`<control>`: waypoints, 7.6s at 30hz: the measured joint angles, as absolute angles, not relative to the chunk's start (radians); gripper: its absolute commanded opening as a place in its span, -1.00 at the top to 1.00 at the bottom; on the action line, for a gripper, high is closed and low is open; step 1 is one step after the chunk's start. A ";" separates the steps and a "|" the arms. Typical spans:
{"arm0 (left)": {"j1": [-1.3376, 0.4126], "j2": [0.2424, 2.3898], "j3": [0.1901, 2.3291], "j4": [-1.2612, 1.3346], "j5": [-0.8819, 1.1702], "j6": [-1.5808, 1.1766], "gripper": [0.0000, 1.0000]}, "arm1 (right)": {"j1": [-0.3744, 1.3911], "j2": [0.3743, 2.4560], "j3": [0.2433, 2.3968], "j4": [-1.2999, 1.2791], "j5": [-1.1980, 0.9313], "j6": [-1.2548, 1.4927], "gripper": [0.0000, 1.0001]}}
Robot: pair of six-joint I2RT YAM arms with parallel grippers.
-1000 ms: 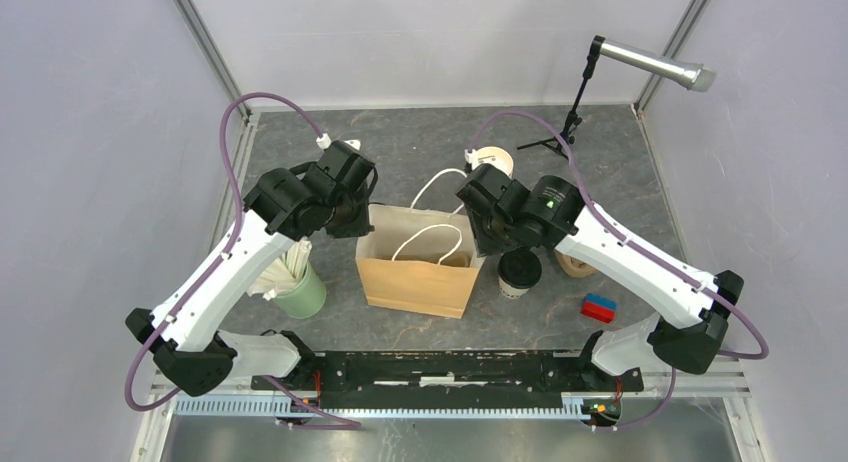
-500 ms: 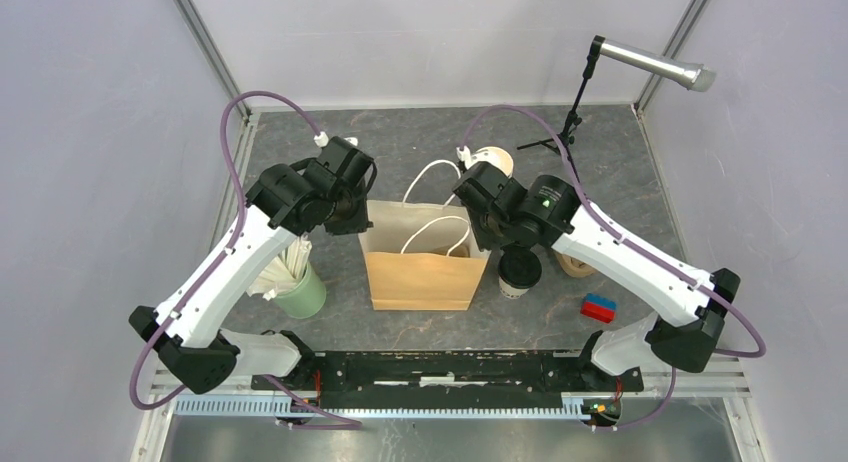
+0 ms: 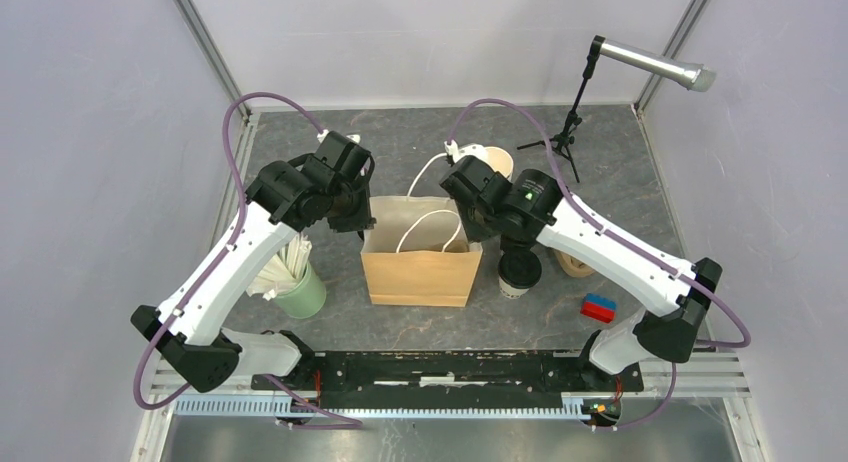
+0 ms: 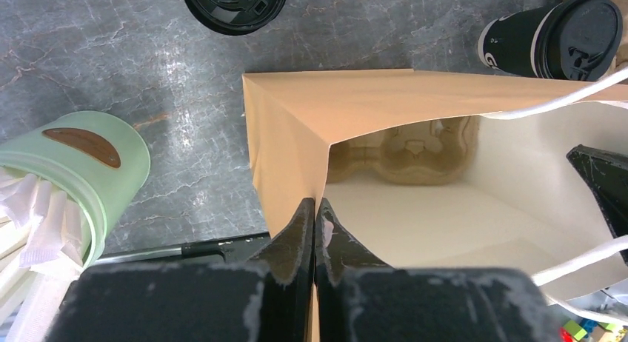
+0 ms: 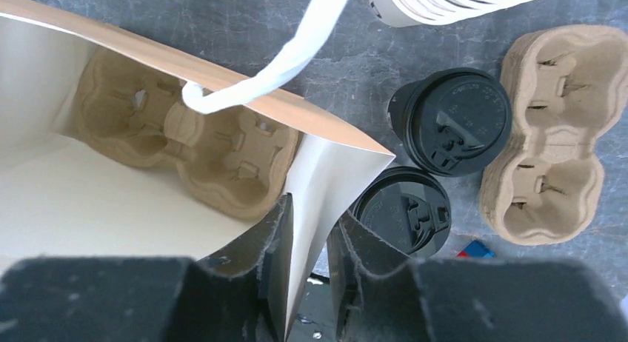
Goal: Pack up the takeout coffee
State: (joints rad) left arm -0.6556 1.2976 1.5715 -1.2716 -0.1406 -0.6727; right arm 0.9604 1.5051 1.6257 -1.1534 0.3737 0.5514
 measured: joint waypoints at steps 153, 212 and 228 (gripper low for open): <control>-0.601 1.301 1.665 -1.300 -0.026 -0.514 -0.72 | 0.645 1.151 0.949 -0.855 0.064 0.082 -0.77; -0.590 1.309 1.623 -1.295 0.037 -0.517 0.39 | 0.645 1.165 1.671 -0.907 -0.222 0.179 -0.48; -0.589 1.309 1.578 -1.133 0.170 -0.537 0.85 | 0.645 1.148 1.639 -0.915 -0.292 0.170 -0.49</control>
State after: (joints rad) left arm -0.5892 1.3090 1.5776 -1.1332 0.1699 -0.5369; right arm 0.6449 1.1484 1.6394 -0.9150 -0.2920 0.1703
